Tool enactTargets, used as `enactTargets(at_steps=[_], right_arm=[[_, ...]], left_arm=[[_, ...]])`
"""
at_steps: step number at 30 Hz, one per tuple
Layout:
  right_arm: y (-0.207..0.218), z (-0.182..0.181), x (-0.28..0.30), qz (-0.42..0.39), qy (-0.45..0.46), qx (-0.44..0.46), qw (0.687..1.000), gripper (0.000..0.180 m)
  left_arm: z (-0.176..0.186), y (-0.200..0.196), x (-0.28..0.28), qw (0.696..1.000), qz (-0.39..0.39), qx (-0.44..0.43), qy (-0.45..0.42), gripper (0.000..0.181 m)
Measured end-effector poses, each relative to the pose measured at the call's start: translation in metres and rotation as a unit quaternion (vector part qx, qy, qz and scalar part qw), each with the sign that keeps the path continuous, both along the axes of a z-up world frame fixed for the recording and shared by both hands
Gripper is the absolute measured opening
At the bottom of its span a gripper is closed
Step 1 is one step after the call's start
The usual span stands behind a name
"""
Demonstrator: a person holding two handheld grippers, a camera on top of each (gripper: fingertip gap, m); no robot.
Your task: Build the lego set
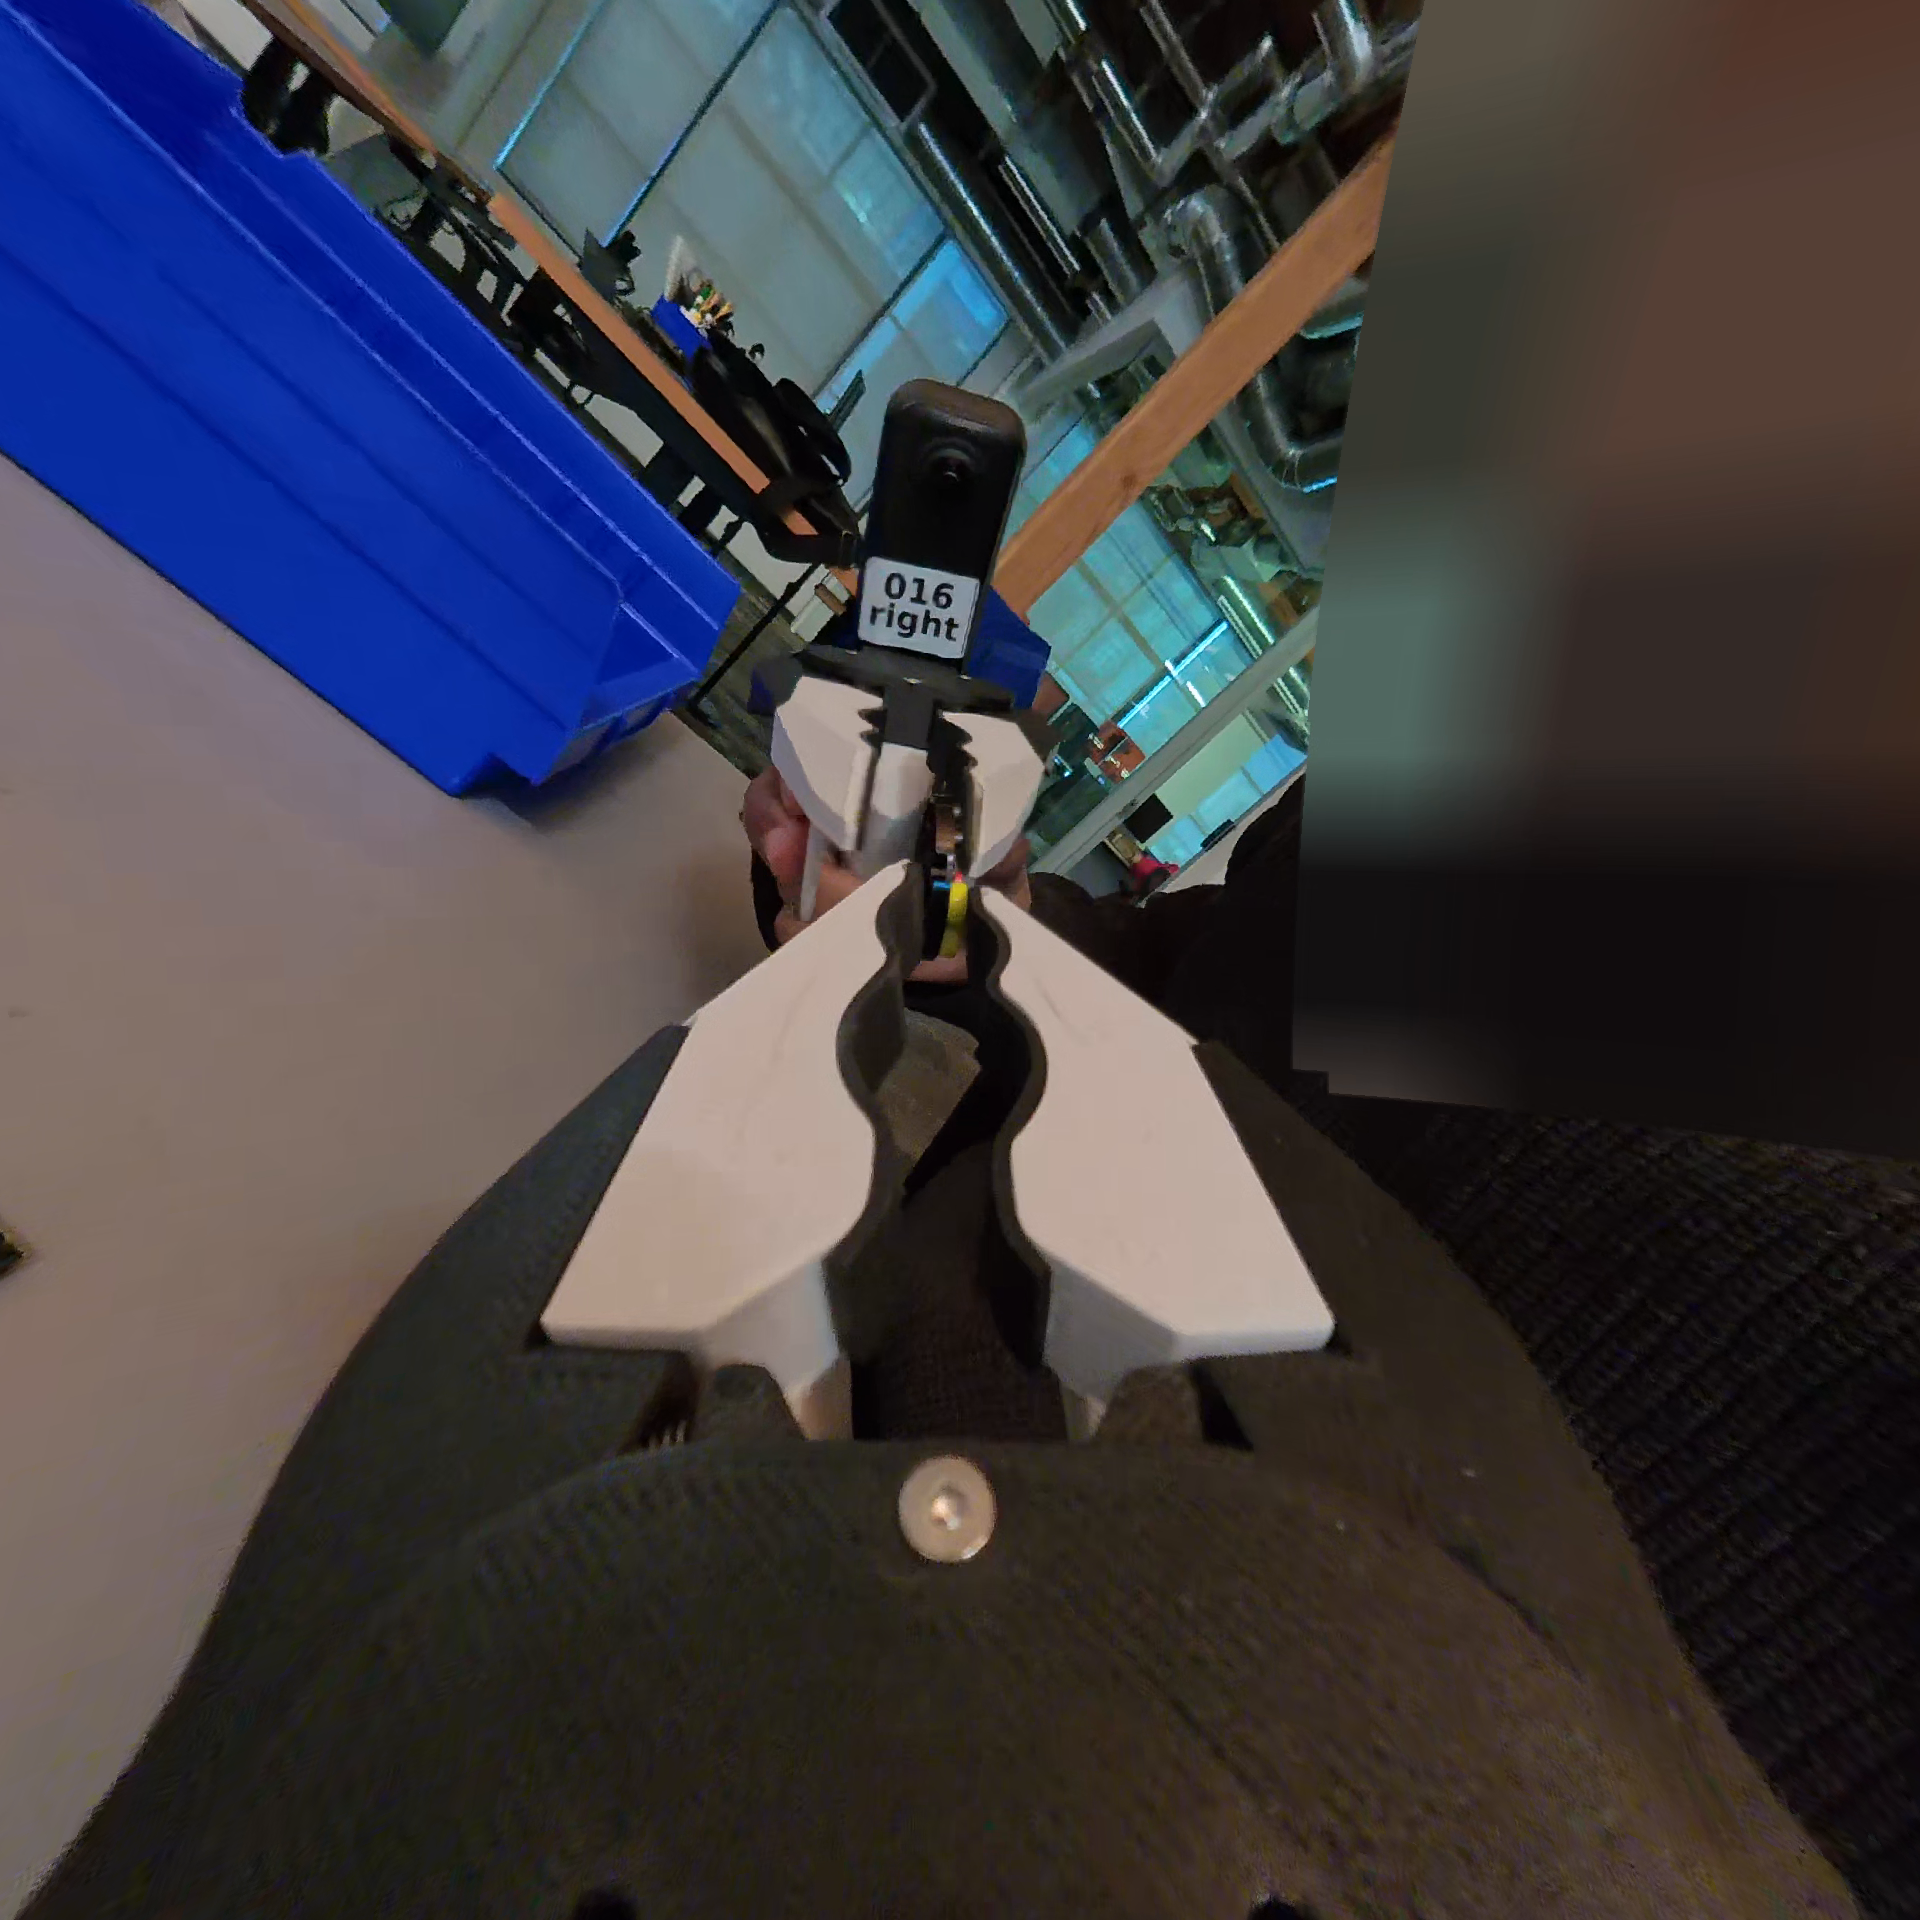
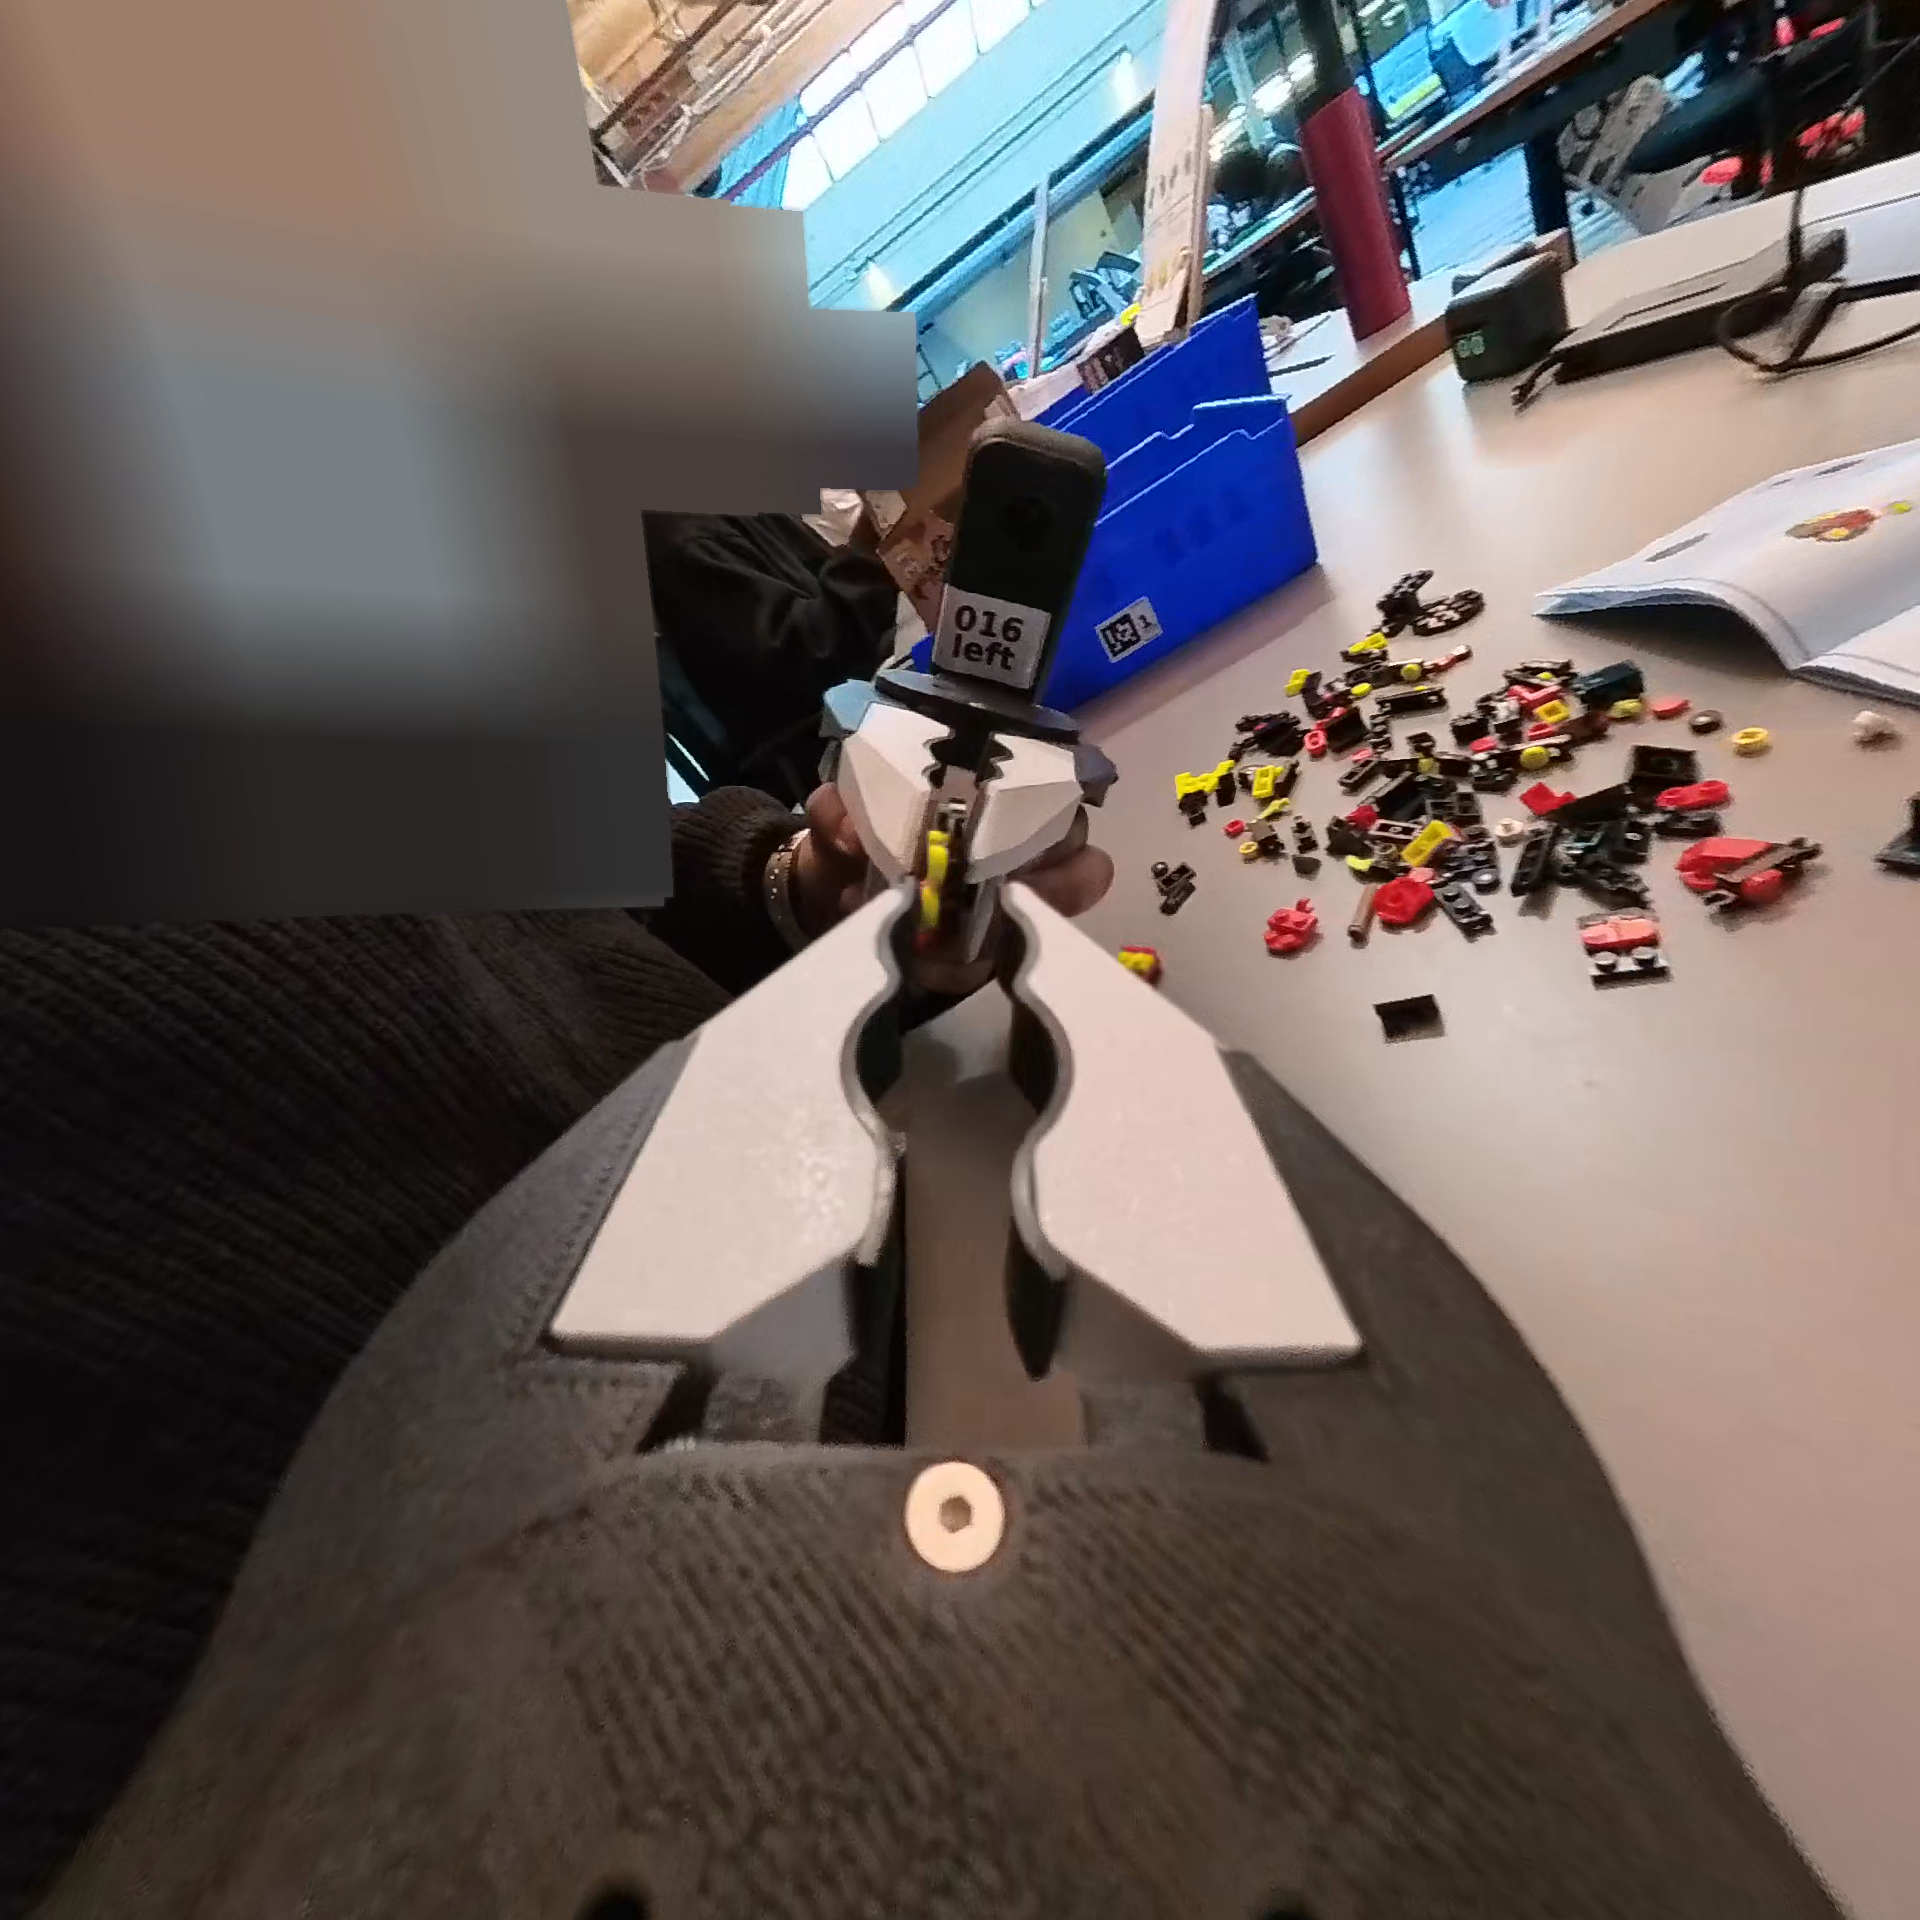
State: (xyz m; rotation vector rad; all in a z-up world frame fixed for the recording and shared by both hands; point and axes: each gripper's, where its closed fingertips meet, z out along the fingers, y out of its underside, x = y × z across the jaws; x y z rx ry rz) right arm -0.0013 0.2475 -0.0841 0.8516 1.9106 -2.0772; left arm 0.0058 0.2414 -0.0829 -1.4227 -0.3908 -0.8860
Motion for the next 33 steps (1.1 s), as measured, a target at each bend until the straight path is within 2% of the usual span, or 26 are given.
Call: enactTargets(at_steps=[2,8,33], right_arm=[[-0.0012,0.0002,0.0029,0.009,0.002,-0.001,1.0,0.005],[-0.0023,0.0004,0.0049,0.015,0.01,0.005,1.0,0.004],[-0.0031,0.0047,0.0092,-0.026,0.141,0.117,0.983,0.004]], left_arm=[[-0.0007,0.0008,-0.0003,1.0,0.003,-0.003,0.004,0.004],[-0.0001,0.0002,0.0006,1.0,0.002,-0.002,0.009,0.003],[0.0015,0.0001,0.0044,1.0,-0.007,0.002,0.011,0.005]])
